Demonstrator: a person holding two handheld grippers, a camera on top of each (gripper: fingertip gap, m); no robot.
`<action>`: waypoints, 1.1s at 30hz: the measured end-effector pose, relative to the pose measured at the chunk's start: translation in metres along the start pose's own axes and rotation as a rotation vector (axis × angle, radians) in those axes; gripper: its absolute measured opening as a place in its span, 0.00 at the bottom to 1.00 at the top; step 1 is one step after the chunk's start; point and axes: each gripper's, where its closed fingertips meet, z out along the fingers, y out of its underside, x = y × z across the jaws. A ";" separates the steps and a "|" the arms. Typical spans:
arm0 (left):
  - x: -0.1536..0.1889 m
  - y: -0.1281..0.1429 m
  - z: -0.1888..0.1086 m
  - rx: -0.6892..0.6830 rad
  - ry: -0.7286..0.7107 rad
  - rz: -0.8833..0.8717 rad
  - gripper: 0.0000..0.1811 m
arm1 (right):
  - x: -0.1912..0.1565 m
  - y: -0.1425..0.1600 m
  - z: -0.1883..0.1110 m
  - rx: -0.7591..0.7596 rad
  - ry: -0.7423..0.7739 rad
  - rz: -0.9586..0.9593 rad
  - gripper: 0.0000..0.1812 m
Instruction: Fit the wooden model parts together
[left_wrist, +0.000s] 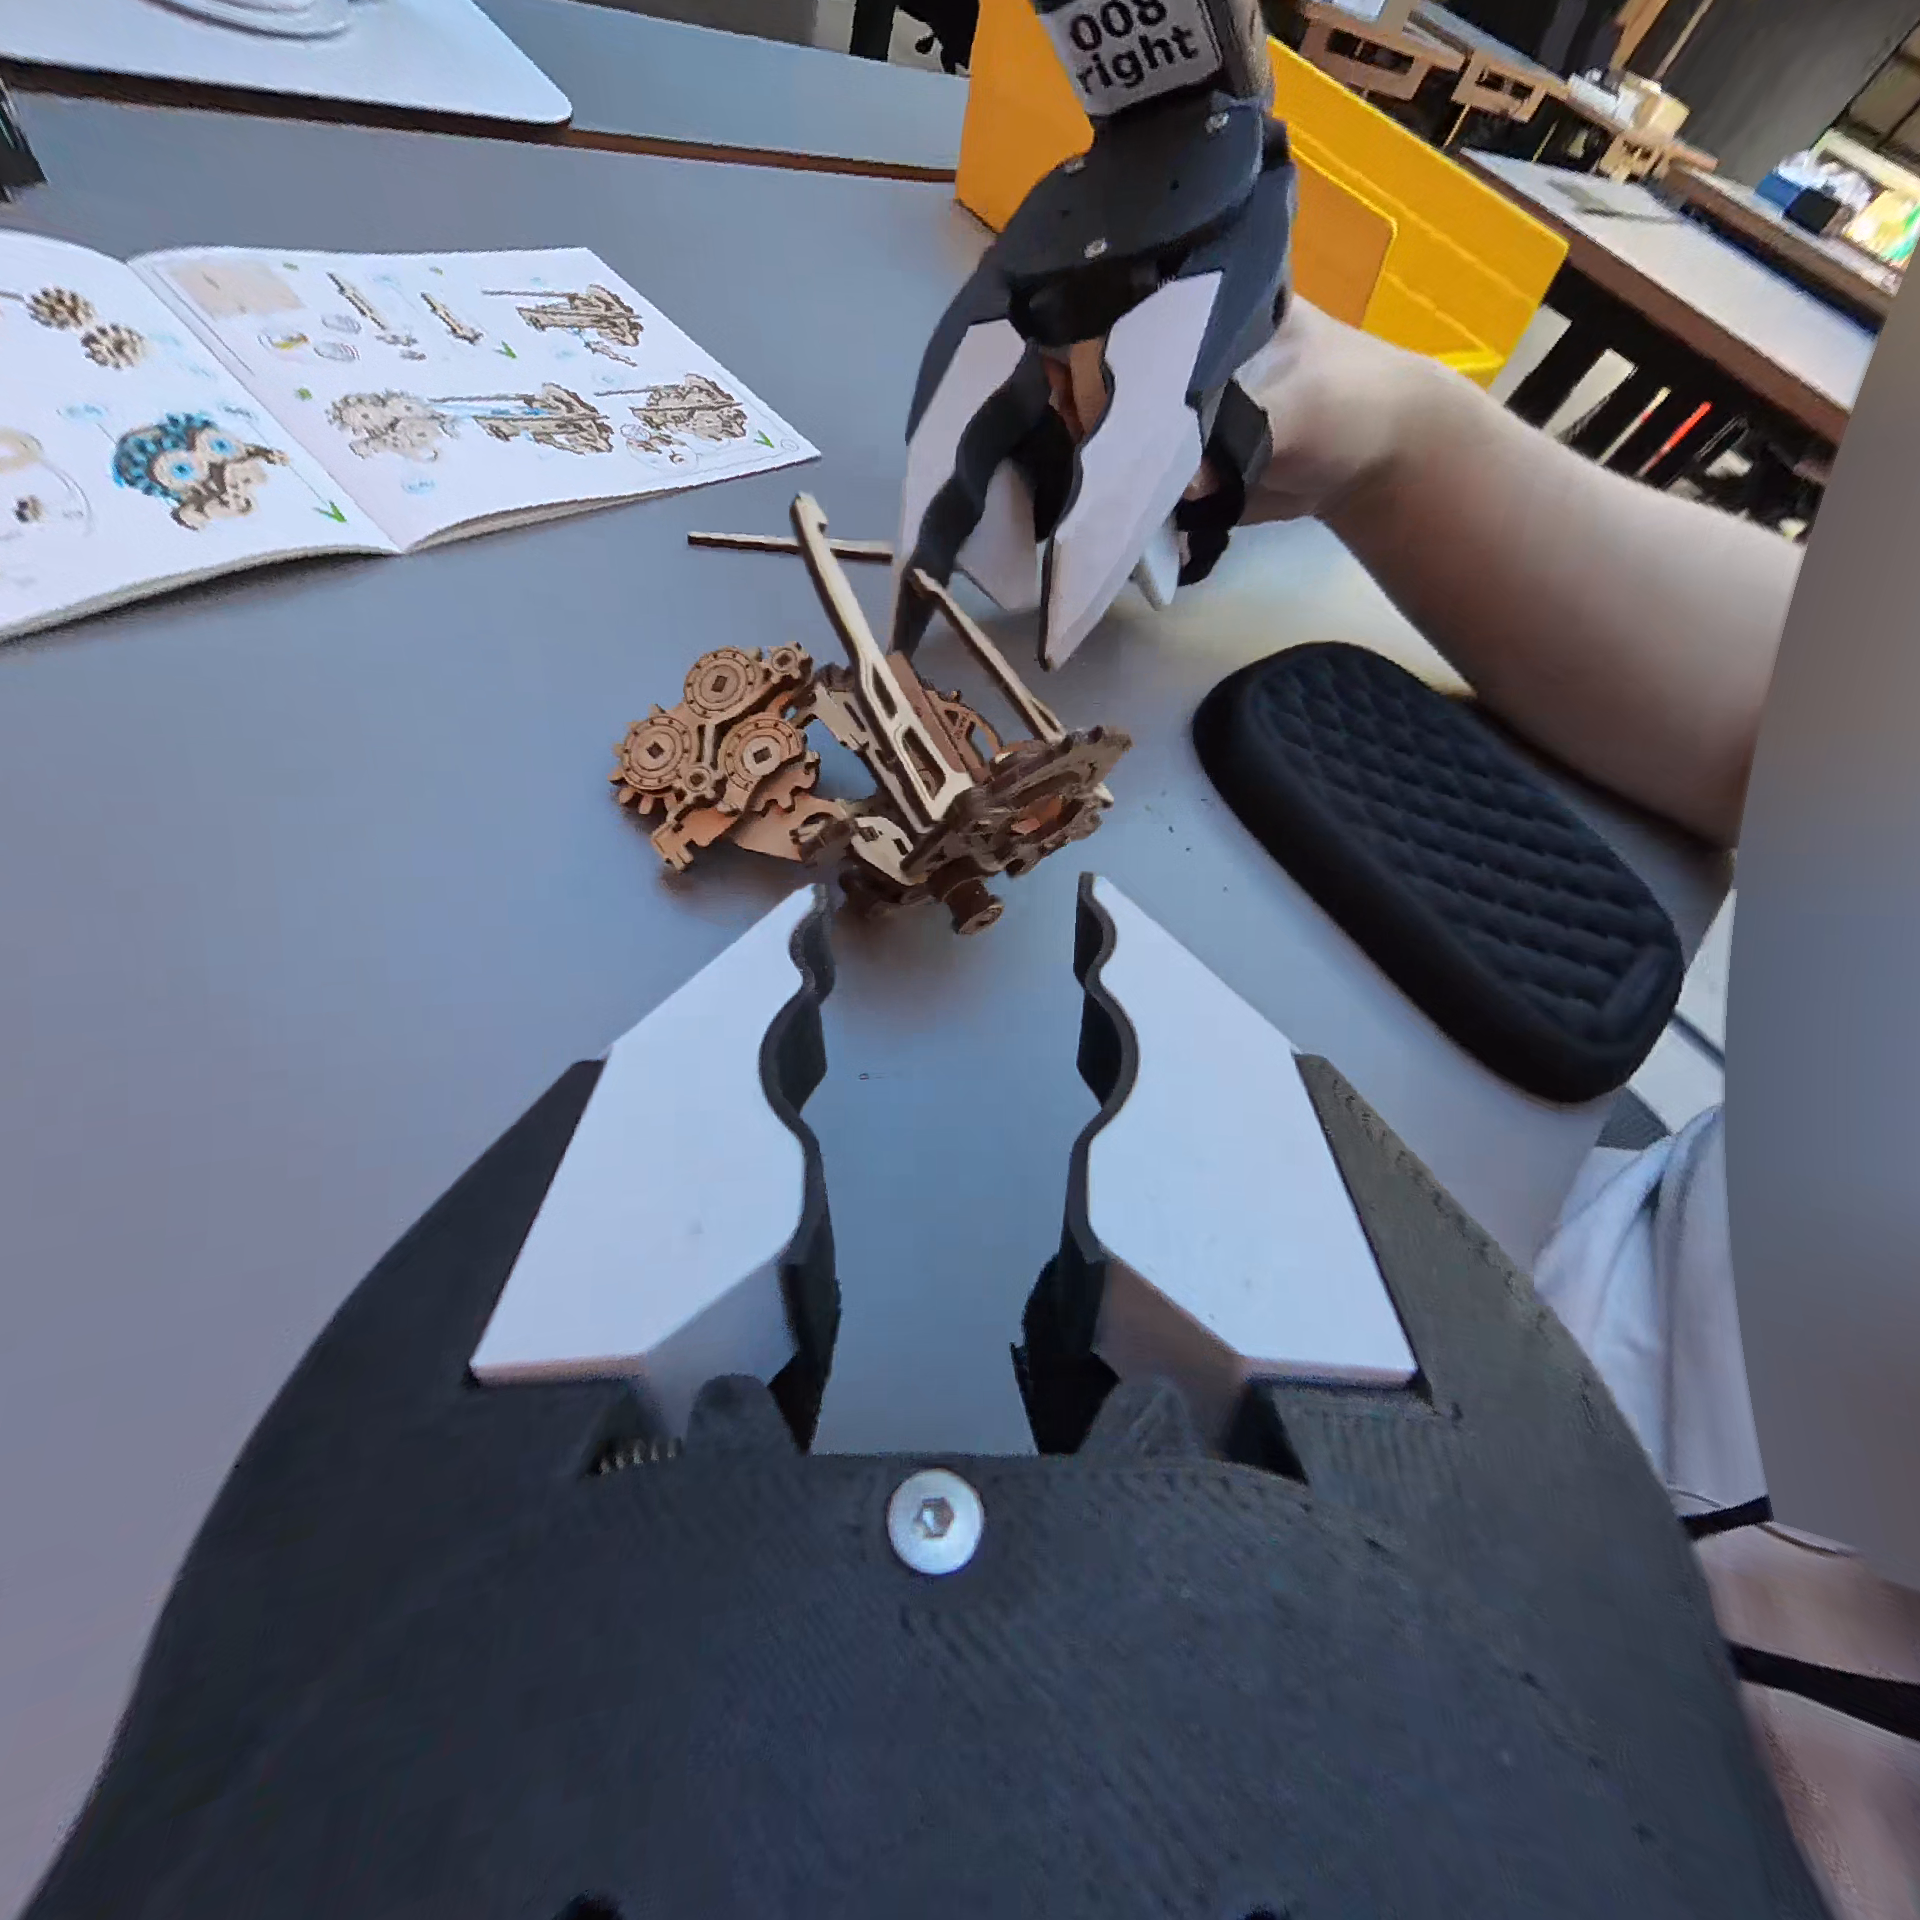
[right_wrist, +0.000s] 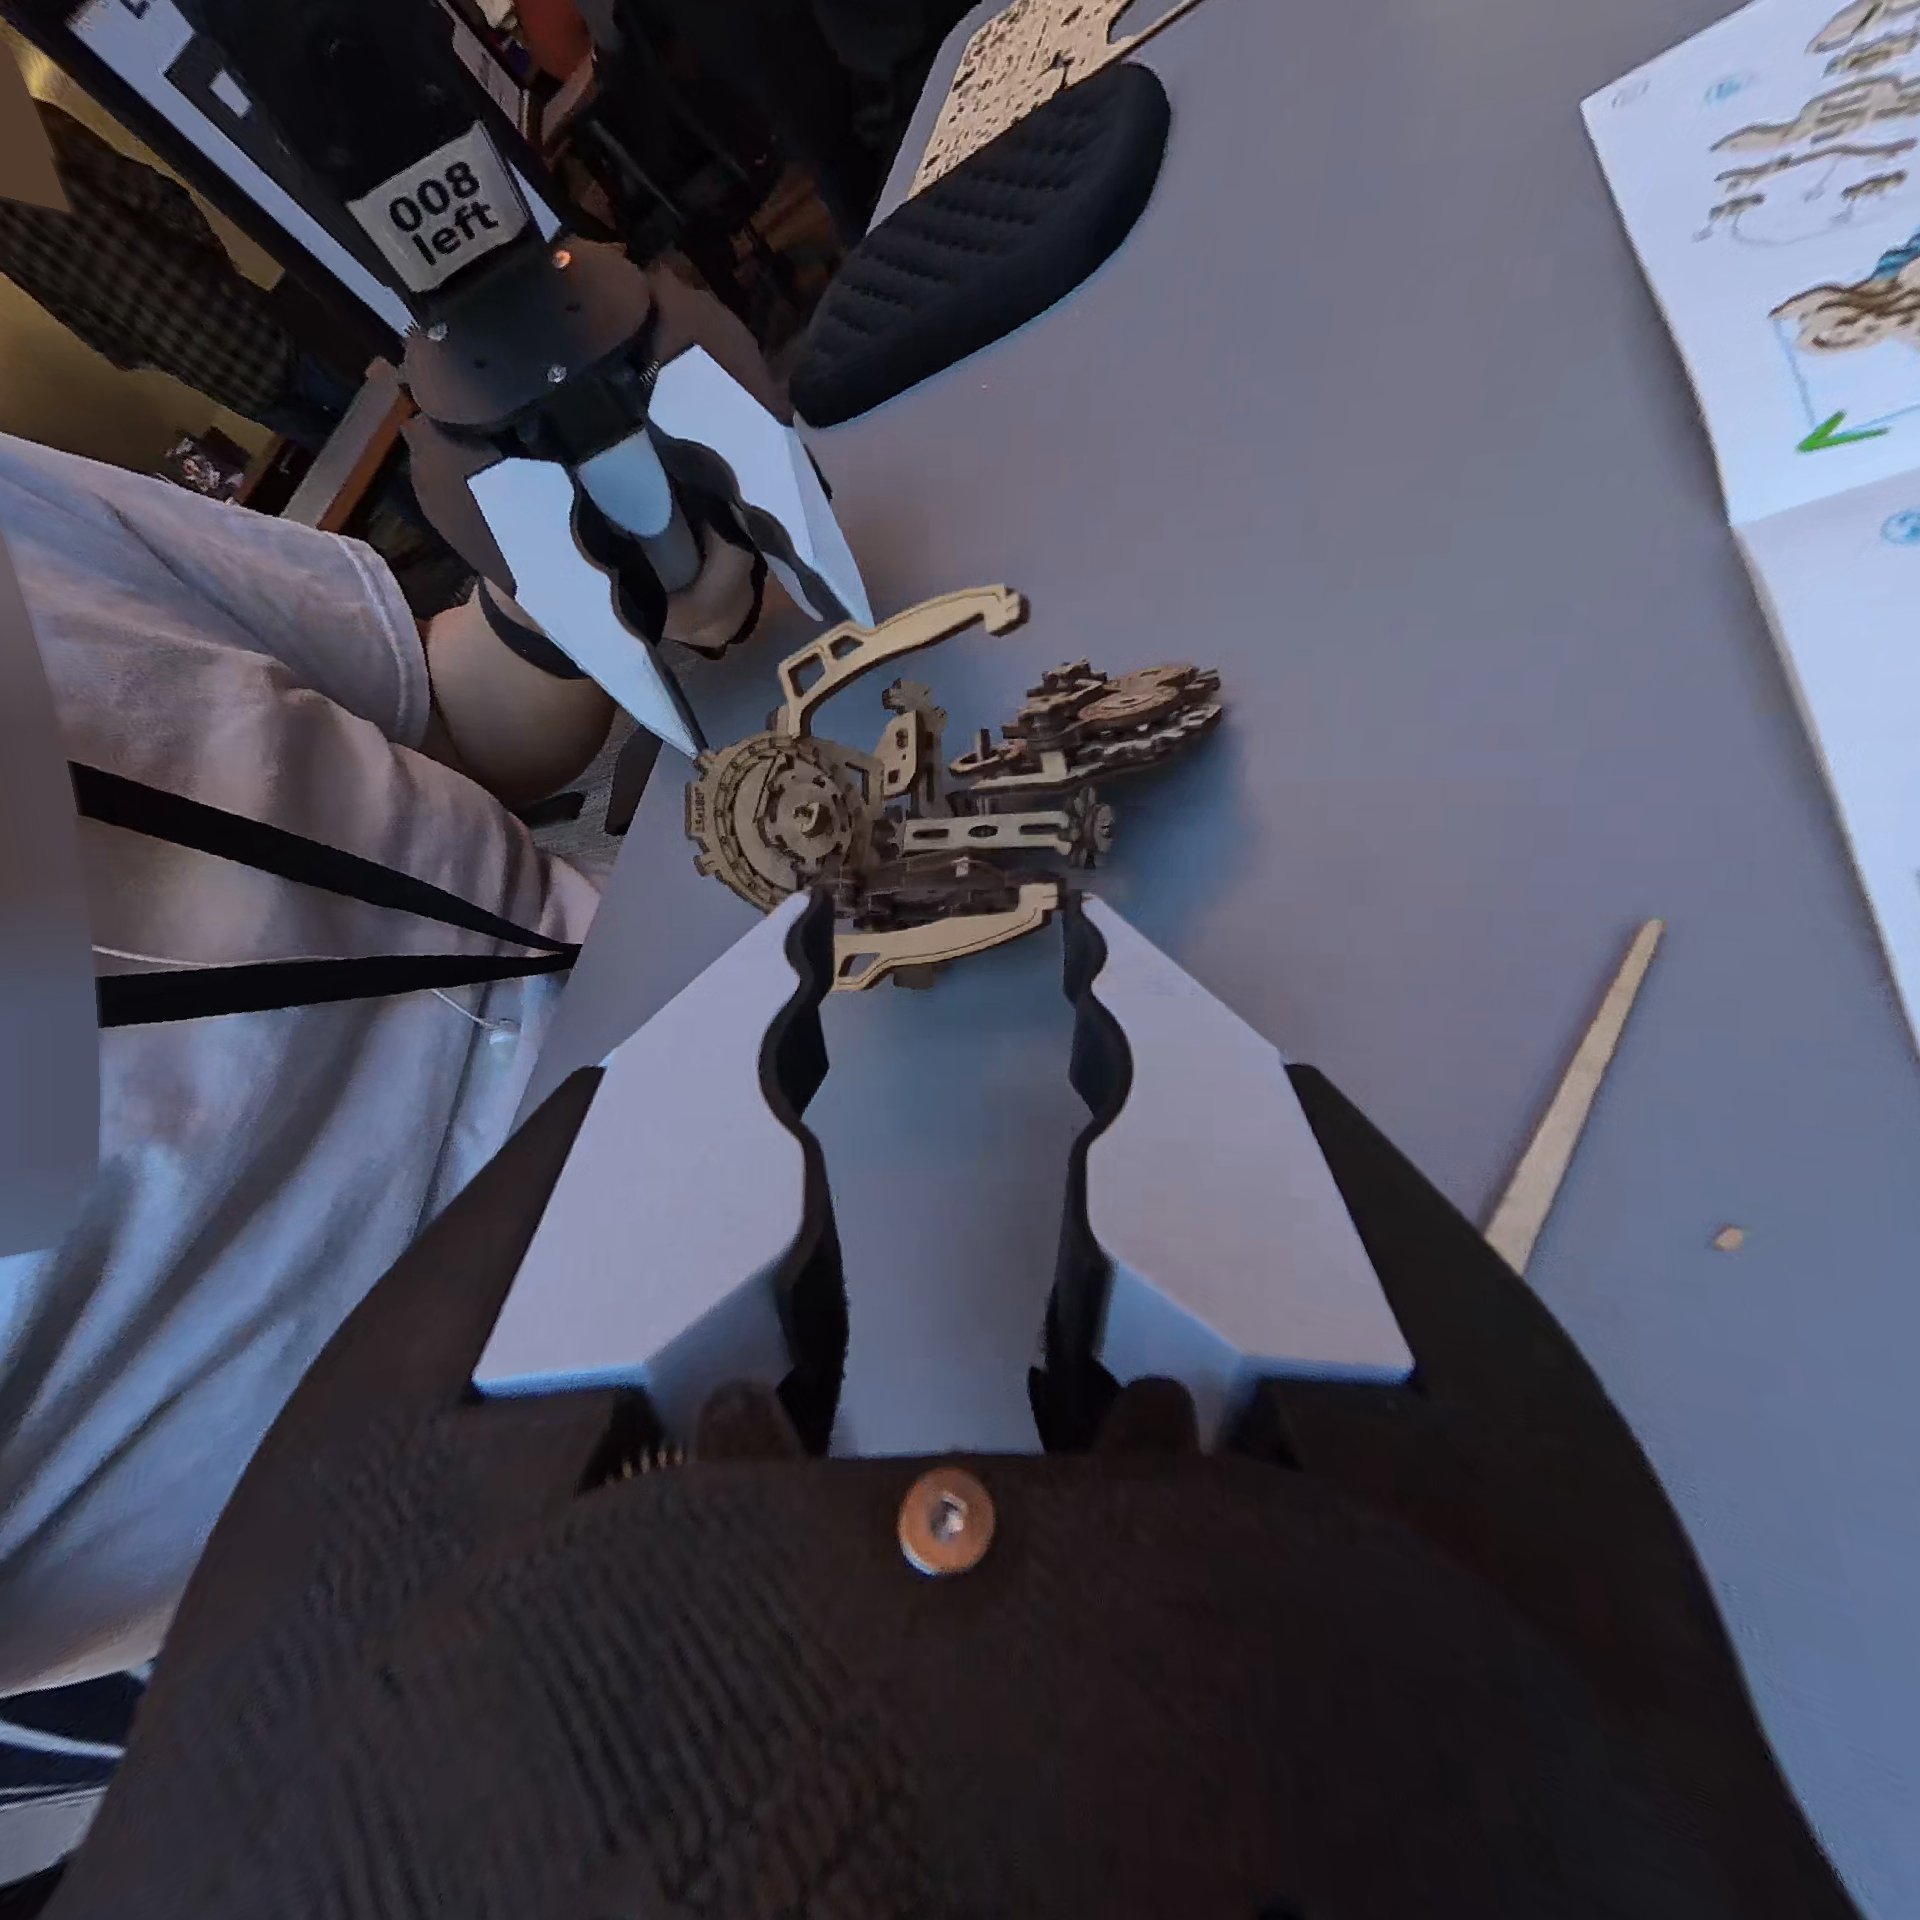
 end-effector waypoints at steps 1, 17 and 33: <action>0.003 0.000 0.001 0.003 0.012 -0.034 0.25 | -0.003 0.005 0.001 -0.016 0.007 0.018 0.23; 0.008 0.011 0.031 -0.032 -0.310 0.057 0.47 | -0.014 0.010 -0.034 0.011 0.159 -0.171 0.24; -0.017 0.003 0.013 -0.054 -0.288 0.133 0.33 | 0.052 -0.015 0.022 -0.150 0.484 -1.079 0.22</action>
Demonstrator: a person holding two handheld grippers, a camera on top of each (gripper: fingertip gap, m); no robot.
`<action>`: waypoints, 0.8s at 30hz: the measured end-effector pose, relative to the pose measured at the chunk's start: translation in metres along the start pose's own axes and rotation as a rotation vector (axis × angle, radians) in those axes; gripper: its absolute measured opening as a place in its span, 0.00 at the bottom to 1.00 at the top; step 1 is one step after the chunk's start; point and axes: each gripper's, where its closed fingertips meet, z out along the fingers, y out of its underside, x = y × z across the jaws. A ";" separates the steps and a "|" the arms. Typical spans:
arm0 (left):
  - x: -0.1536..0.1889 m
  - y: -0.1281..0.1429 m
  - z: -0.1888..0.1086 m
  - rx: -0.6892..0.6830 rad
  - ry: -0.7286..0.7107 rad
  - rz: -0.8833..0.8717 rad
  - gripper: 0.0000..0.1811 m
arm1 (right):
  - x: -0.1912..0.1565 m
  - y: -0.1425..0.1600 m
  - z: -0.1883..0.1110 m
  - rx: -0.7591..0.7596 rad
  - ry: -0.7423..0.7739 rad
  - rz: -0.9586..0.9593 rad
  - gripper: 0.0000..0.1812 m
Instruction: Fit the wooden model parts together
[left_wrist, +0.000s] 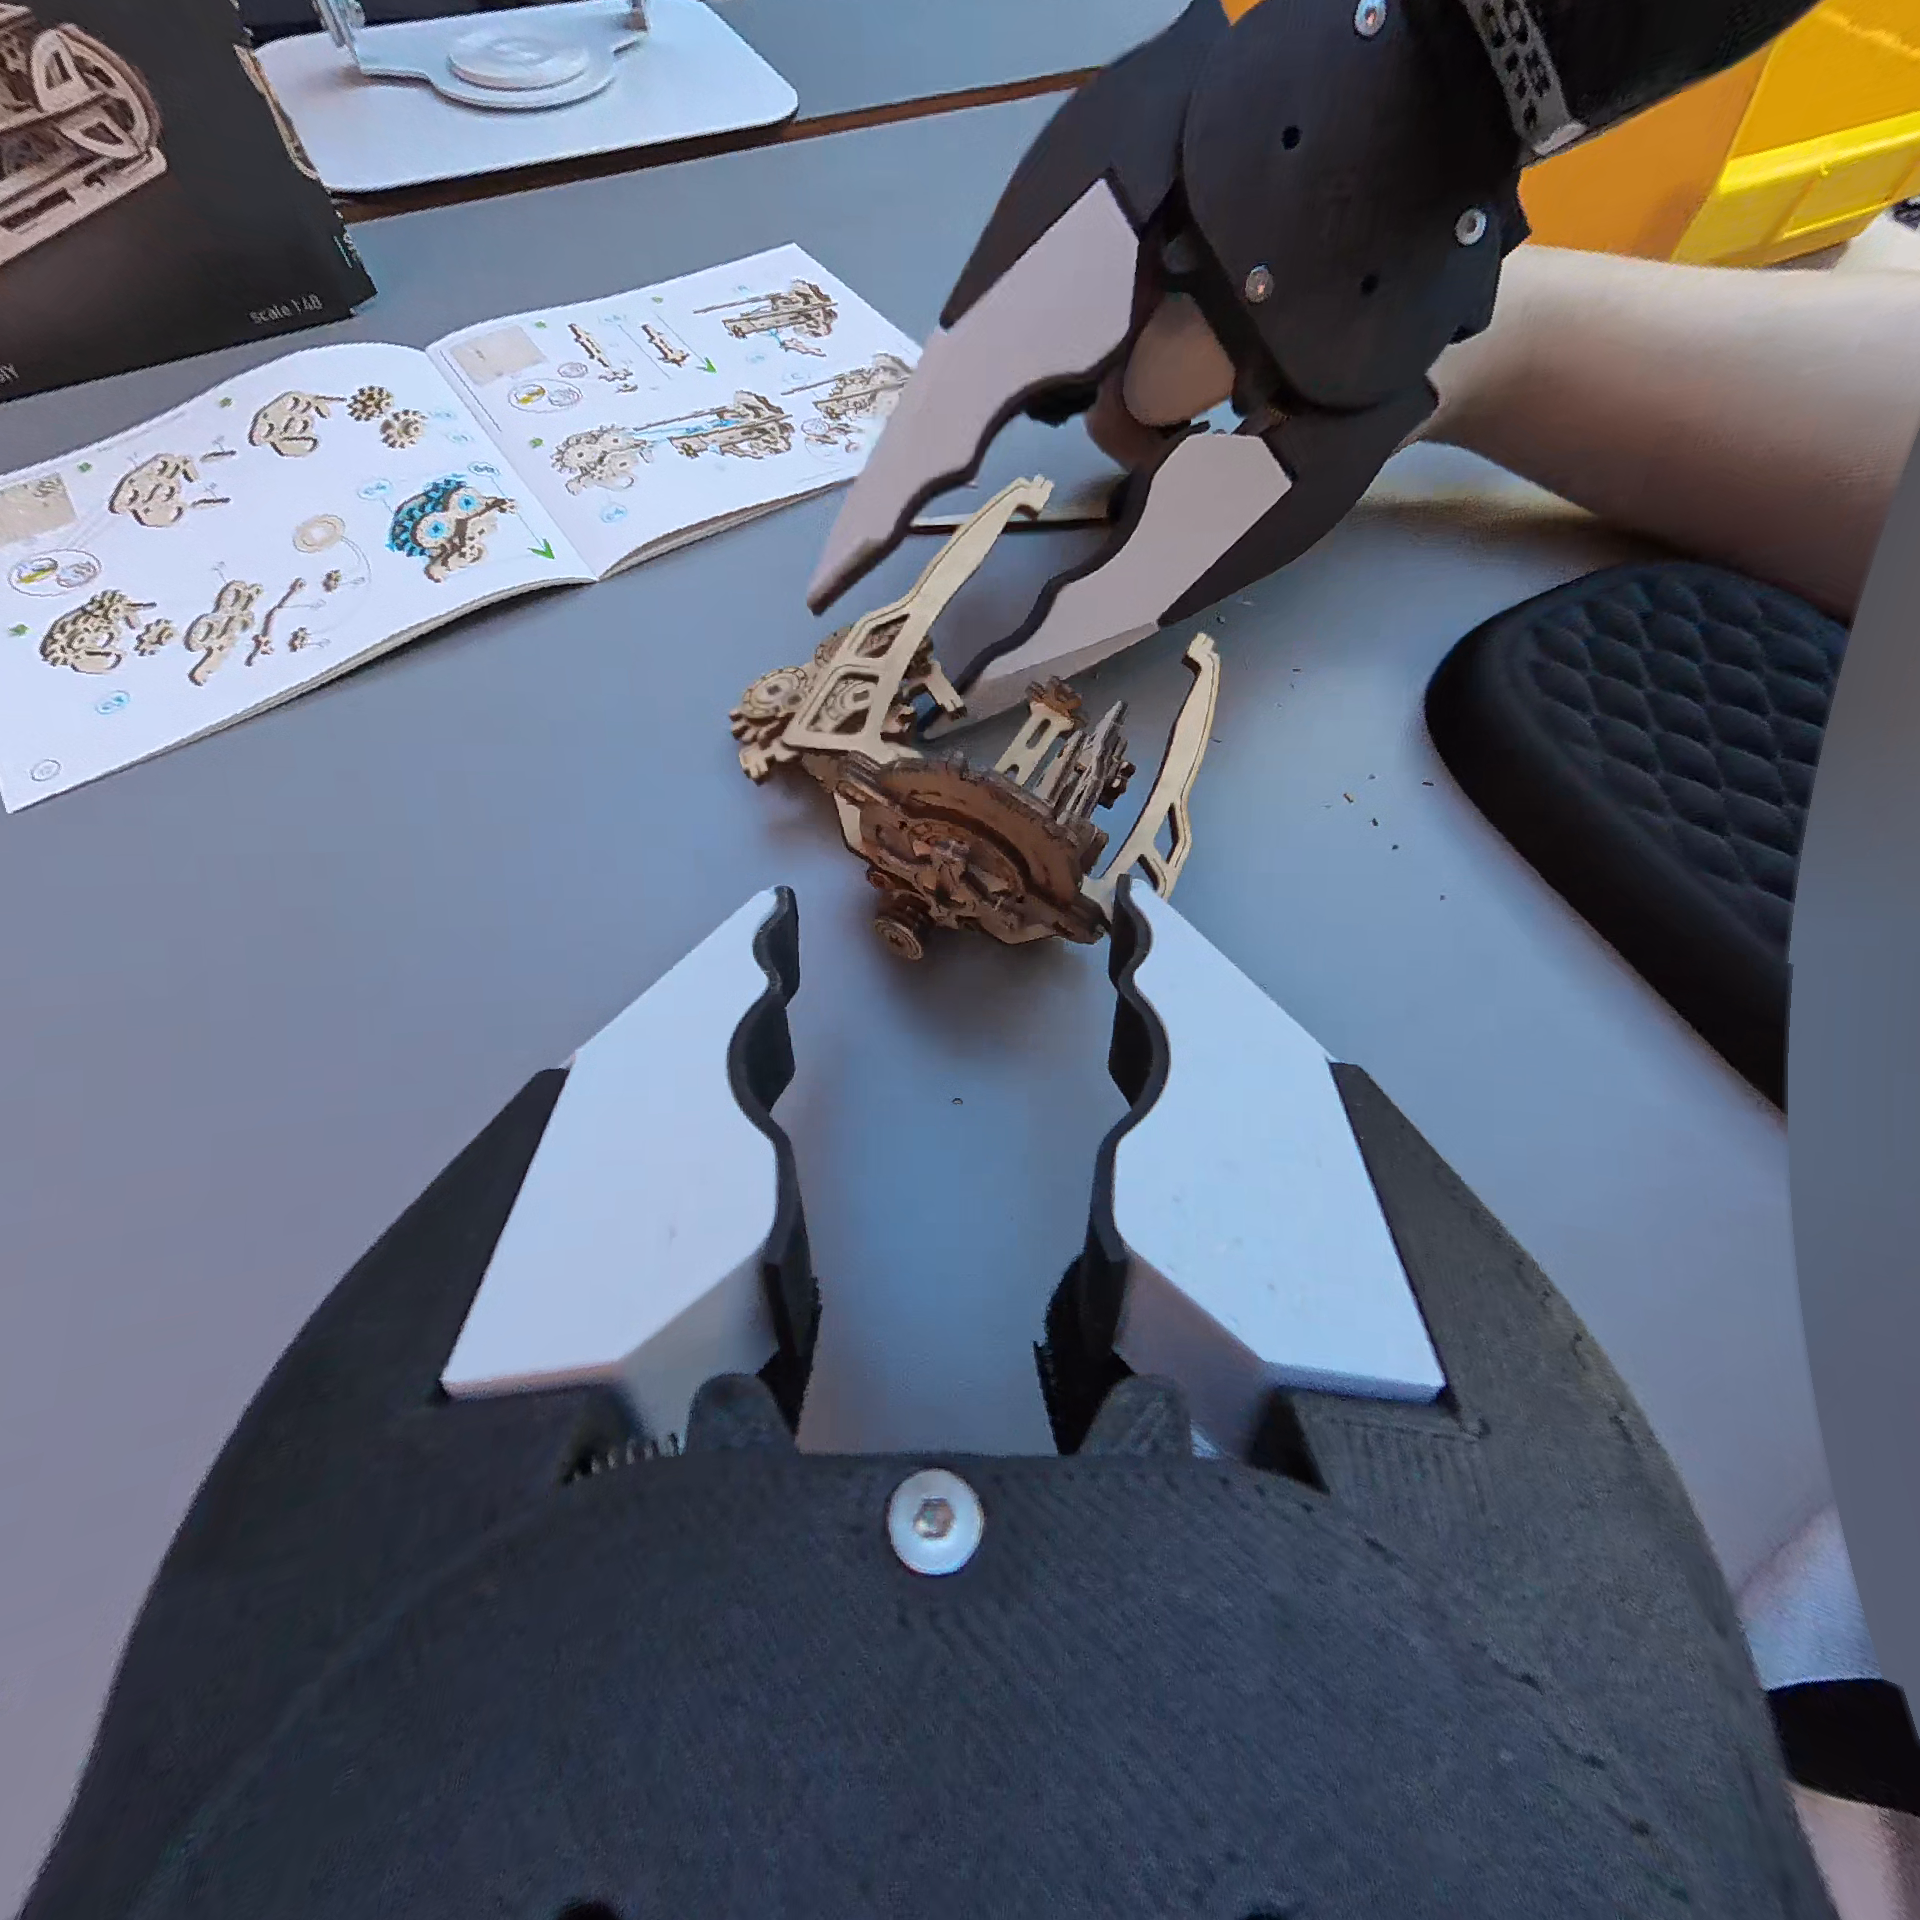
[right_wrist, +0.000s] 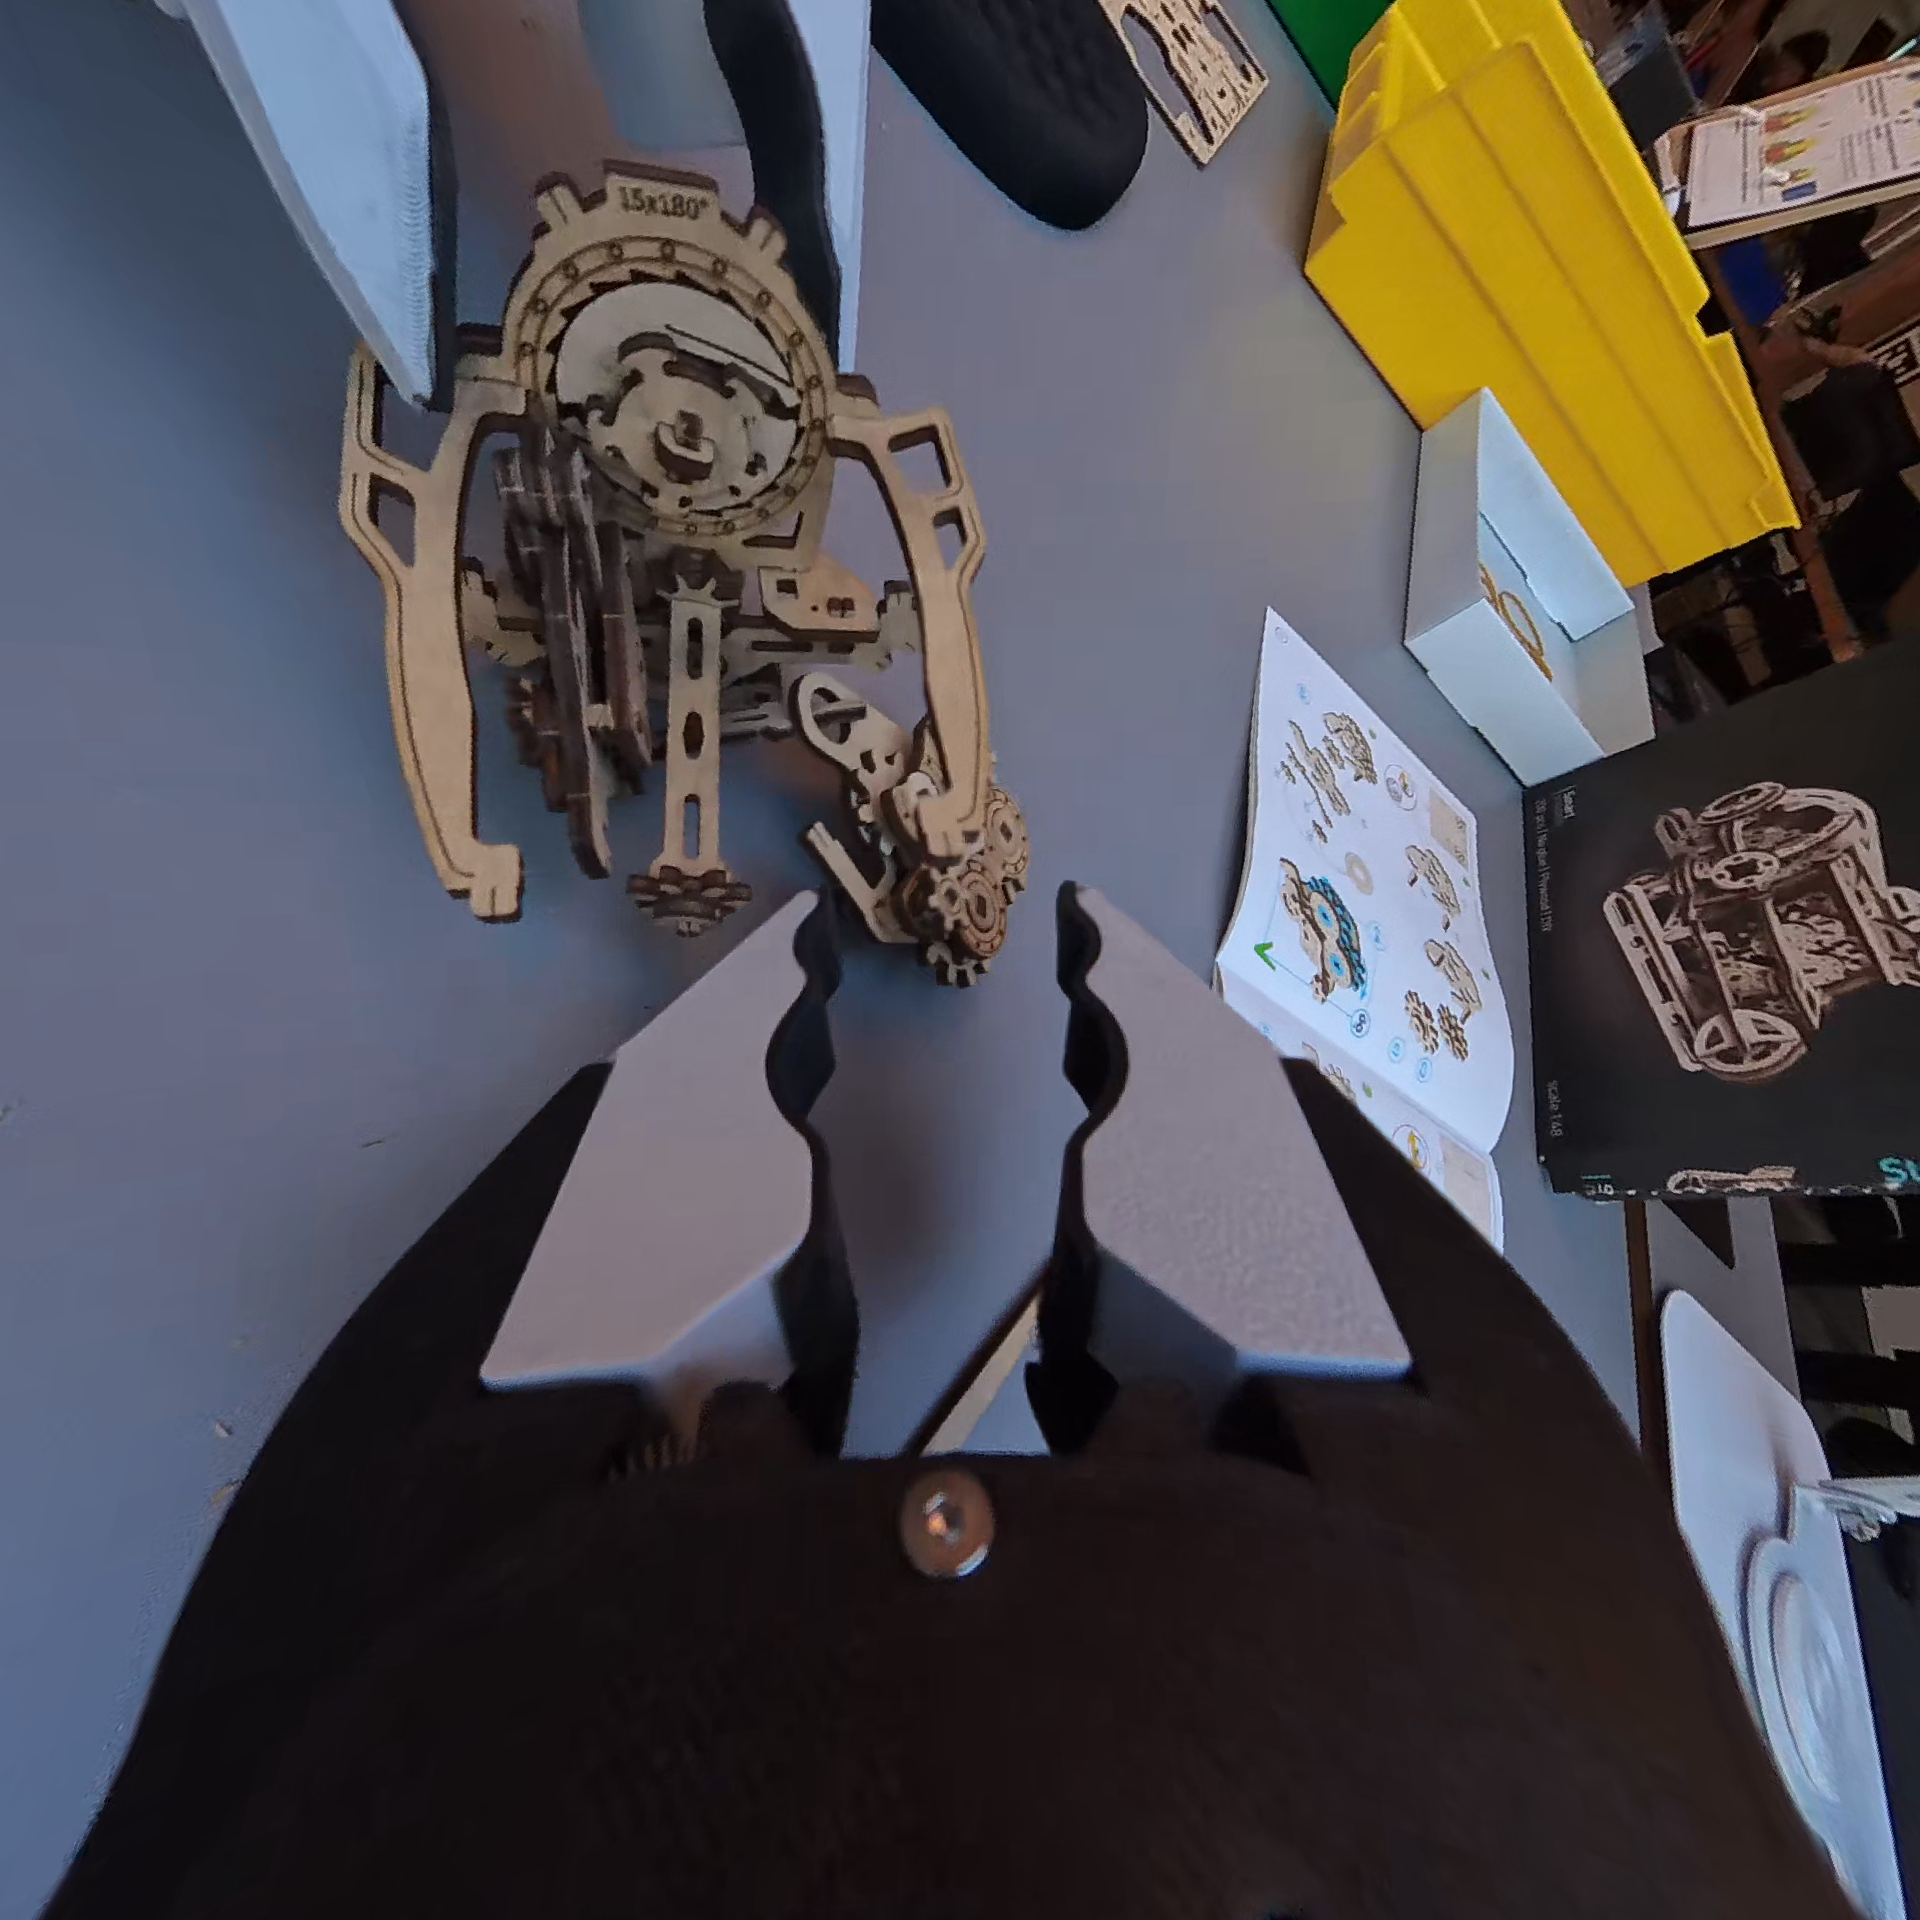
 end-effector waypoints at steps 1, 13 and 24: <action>-0.001 0.000 0.000 0.005 0.001 -0.007 0.33 | -0.001 -0.001 0.002 0.015 -0.002 -0.009 0.16; -0.011 -0.031 -0.023 0.132 -0.045 0.005 0.33 | 0.036 0.019 -0.039 -0.172 0.191 -0.060 0.11; 0.005 -0.101 0.002 0.036 -0.199 0.568 0.22 | 0.048 -0.035 -0.103 -0.321 0.239 0.009 0.11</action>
